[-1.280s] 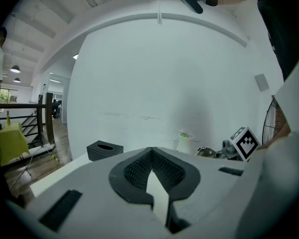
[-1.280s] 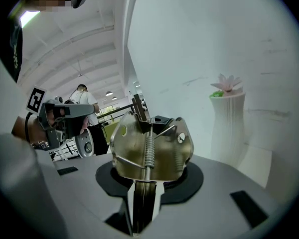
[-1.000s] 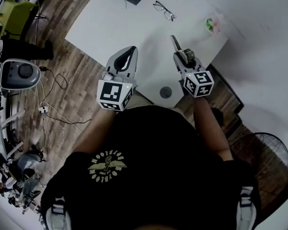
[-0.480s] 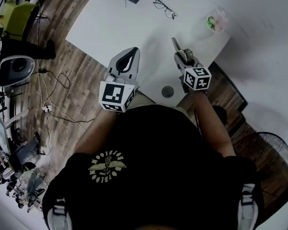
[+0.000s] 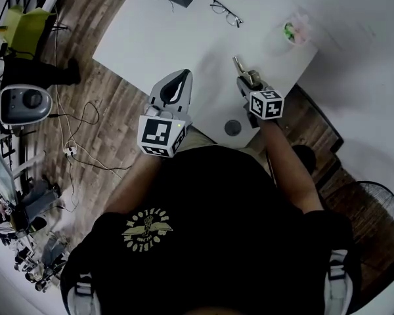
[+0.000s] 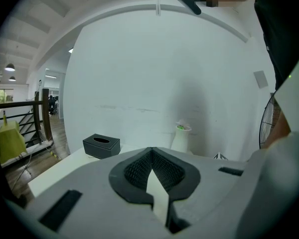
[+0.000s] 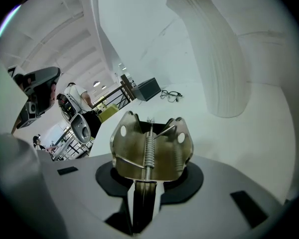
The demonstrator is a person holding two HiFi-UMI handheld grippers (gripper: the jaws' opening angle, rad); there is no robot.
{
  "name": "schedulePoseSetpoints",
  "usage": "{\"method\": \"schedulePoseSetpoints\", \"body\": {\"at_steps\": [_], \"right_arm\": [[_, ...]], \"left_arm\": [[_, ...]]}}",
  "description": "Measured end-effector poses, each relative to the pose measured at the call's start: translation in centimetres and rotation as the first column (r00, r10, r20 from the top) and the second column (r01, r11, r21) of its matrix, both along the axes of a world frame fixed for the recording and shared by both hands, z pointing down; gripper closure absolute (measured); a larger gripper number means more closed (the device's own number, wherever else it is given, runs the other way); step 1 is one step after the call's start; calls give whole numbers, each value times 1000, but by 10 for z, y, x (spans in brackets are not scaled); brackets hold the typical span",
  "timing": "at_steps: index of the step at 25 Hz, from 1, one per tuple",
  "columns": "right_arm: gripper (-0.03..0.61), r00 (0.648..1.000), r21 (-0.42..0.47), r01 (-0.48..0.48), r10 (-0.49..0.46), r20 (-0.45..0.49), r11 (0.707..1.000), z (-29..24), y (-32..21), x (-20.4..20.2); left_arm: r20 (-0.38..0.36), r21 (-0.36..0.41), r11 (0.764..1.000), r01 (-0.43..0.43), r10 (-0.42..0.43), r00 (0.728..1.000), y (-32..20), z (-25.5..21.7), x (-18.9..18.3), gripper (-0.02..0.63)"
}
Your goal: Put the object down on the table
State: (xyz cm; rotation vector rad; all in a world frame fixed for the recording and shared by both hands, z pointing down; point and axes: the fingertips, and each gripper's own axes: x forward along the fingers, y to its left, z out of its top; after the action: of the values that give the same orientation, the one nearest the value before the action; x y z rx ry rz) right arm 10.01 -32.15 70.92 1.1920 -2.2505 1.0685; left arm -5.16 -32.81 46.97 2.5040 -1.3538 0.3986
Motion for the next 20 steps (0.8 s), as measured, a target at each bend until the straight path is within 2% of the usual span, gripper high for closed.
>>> {"method": "schedulePoseSetpoints", "body": {"at_steps": [10,13,16,20], "right_arm": [[465,997,-94,40,-45,-61,995,25,8,-7],[396,998,-106,40,-45,-44,994,23,10,-9],[320,996,-100,50,-57,-69,994,21,15,-7],[301,990,-74,57,-66,-124,996,12,21,2]], "left_arm": [[-5,8,1000,-13,13,1000,8,-2,1,607],[-10,17,1000,-6,6,1000,9,-6,-1,607],[-15,25,1000,0,1,1000,14,-10,-2,606],[-23,45,999,4,-3,1000,17,-17,-3,607]]}}
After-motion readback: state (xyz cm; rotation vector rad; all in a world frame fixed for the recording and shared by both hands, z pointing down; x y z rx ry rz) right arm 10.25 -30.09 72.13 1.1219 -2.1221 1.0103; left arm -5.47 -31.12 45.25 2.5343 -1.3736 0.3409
